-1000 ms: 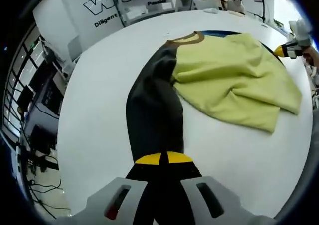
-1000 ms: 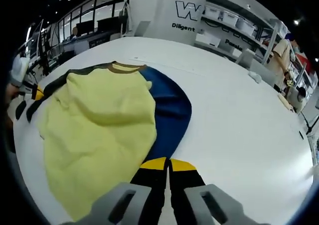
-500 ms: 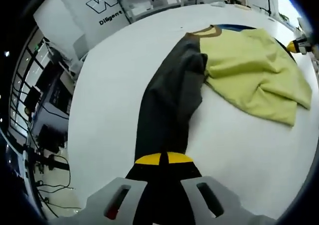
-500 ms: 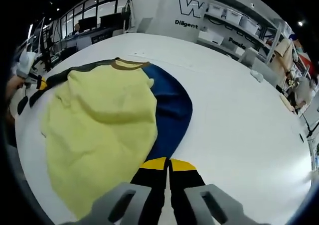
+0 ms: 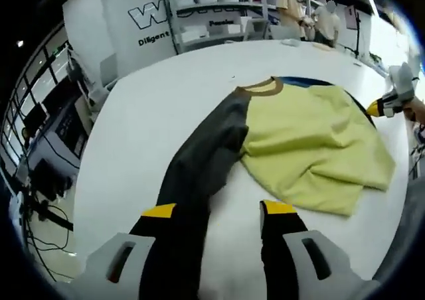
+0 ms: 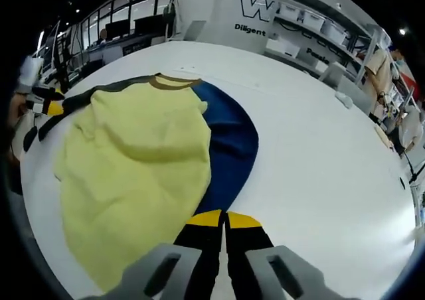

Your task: Fold the garment on the visible template until the final outline fits inside the template.

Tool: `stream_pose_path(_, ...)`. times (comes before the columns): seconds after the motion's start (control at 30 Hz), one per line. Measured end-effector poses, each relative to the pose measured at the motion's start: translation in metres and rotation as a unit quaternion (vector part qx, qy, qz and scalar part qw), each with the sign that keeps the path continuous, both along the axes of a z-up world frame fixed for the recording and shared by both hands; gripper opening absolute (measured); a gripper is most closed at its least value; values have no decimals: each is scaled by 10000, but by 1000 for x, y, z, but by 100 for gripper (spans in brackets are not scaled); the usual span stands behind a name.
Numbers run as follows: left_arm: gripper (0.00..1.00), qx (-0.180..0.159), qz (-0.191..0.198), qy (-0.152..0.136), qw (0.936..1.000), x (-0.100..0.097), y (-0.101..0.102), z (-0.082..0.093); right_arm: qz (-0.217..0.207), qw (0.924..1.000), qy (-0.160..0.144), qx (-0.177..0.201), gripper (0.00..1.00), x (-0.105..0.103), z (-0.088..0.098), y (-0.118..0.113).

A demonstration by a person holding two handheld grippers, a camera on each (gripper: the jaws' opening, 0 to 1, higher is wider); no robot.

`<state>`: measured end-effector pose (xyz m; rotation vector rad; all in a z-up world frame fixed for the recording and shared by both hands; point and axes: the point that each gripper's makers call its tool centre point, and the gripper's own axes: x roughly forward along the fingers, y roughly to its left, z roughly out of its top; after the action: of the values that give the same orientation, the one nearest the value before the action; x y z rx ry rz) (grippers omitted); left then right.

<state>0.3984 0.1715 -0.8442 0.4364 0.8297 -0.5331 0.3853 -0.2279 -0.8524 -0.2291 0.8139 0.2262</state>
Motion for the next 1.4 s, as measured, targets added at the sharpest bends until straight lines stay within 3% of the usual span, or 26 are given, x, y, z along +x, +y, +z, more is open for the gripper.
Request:
stream_pose_path(0.1,59,111,226,47,9997,-4,3,2,-86,9997,-59,238,0,-2,4,2)
stream_pose_path(0.13,60,-98,301,152,9994,-11,-2,4,-122,9996,-52,263,0,-4,6,2)
stream_pose_path(0.2,62,-430,341,102,9984,-14,-12,8,-159,9994,-81,308,0,-7,8,2)
stream_pose_path(0.33,71,-652,552,59,9963,-31,-23,20,-346,9946,-132,968,0,-21,16,17)
stream_pose_path(0.4,75,-901,507,51,9946,-55,-41,23,-321,9903,-227,1336,0,-37,24,32)
stream_pose_path(0.47,75,-1020,449,84,9937,-75,-53,22,-283,9888,-110,1463,0,-52,25,43)
stream_pose_path(0.53,76,-1074,488,138,9929,-83,-57,19,-263,9874,-91,1559,0,-60,25,48)
stream_pose_path(0.57,77,-933,476,132,9944,-88,-57,16,-269,9857,-74,1663,0,-66,26,52)
stream_pose_path(0.8,76,-790,541,20,9954,-92,-59,10,-251,9857,-61,1667,0,-82,26,56)
stream_pose_path(0.97,73,-720,442,123,9963,-95,-68,-2,-439,9842,-61,1711,0,-93,21,50)
stream_pose_path(1.27,46,-785,430,230,9957,-100,-69,-10,-519,9864,-52,1556,0,-101,12,42)
stream_pose_path(1.4,41,-876,462,216,9949,-101,-69,-10,-599,9875,14,1458,0,-107,4,37)
